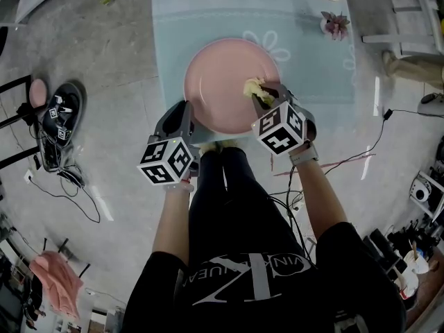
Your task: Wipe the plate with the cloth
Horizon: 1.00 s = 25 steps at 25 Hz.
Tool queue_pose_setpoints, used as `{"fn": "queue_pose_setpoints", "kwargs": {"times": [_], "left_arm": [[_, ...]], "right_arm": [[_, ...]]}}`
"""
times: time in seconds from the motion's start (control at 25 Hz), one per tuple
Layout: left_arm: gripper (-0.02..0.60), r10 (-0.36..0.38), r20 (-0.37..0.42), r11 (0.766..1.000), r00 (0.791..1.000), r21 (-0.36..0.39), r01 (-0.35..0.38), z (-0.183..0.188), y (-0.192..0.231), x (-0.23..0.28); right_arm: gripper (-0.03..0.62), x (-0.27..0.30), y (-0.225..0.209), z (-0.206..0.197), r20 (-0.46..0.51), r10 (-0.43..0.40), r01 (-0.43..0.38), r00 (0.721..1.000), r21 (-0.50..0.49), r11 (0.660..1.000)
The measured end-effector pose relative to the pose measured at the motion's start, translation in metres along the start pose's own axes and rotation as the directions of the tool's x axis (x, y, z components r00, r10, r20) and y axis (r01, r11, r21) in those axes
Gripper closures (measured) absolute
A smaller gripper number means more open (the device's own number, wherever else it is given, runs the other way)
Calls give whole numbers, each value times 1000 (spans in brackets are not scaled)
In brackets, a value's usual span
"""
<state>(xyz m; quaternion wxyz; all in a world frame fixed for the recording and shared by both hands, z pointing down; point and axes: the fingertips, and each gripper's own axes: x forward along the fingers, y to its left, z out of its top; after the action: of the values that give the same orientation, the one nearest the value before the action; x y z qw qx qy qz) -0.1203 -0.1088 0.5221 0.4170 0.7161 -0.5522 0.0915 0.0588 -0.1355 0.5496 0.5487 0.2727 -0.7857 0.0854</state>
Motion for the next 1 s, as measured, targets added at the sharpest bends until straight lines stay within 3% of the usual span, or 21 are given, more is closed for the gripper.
{"fn": "queue_pose_setpoints", "kwargs": {"times": [0.28, 0.6, 1.0], "left_arm": [[581, 0, -2, 1000, 1000, -6, 0, 0, 0, 1], [581, -1, -9, 1000, 1000, -17, 1, 0, 1, 0], [581, -5, -10, 1000, 1000, -25, 5, 0, 1, 2]], "right_arm": [[514, -5, 41, 1, -9, 101, -101, 995, -42, 994], [511, -4, 89, 24, -7, 241, -240, 970, -116, 964], [511, 19, 87, 78, 86, 235, -218, 968, -175, 960]]}}
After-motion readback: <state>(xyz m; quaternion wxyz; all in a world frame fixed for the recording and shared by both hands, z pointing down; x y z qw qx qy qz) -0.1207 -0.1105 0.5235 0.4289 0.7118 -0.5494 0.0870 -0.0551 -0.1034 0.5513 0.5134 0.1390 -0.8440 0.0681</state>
